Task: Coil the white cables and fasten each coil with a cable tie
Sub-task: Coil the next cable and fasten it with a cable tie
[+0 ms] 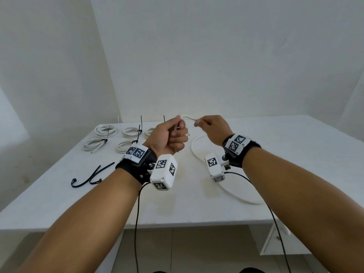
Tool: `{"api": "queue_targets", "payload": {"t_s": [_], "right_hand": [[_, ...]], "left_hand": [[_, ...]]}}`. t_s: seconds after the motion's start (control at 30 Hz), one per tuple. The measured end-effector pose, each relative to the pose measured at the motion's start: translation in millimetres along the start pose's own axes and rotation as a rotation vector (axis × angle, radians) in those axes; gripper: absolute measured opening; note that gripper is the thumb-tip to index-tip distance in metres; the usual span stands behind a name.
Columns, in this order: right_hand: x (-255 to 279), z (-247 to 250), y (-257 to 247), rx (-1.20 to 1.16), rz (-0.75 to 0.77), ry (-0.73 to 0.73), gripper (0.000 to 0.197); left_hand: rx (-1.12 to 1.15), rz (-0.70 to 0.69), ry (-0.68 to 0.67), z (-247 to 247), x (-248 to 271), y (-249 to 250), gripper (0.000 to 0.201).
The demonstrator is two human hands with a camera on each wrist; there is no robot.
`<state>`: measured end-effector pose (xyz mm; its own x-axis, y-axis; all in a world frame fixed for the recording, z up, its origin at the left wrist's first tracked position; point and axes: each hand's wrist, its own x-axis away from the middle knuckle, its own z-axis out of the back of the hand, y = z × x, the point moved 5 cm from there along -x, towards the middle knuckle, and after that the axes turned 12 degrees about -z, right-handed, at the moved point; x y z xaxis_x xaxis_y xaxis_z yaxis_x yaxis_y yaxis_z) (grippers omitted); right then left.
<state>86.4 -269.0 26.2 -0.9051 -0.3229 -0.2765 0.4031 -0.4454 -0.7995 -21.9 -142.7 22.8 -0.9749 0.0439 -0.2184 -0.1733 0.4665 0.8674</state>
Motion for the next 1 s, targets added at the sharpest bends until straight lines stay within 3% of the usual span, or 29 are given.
{"api": "queue_targets", "payload": {"t_s": [0.17, 0.43, 0.6, 0.73, 0.9, 1.0], "right_hand": [[13, -18, -8, 0.044, 0.018, -0.067, 0.044], [41, -49, -13, 0.275, 0.082, -0.344, 0.032], [48, -56, -18, 0.484, 0.167, -0.381, 0.033], [51, -48, -23, 0.519, 0.209, -0.372, 0.029], [50, -44, -28, 0.517, 0.249, -0.369, 0.022], [51, -39, -32, 0.47, 0.295, -0.391, 0.017]], "left_hand": [[-0.091, -0.096, -0.1, -27, 1, 5, 0.036], [-0.227, -0.36, 0.31, 14, -23, 15, 0.039], [-0.578, -0.4, 0.432, 37, -23, 6, 0.036], [-1.178, -0.294, 0.292, 38, -20, 2, 0.036], [-1.273, -0.148, 0.169, 37, -19, -6, 0.033], [-1.326, 0.001, 0.019, 28, -15, -13, 0.029]]}}
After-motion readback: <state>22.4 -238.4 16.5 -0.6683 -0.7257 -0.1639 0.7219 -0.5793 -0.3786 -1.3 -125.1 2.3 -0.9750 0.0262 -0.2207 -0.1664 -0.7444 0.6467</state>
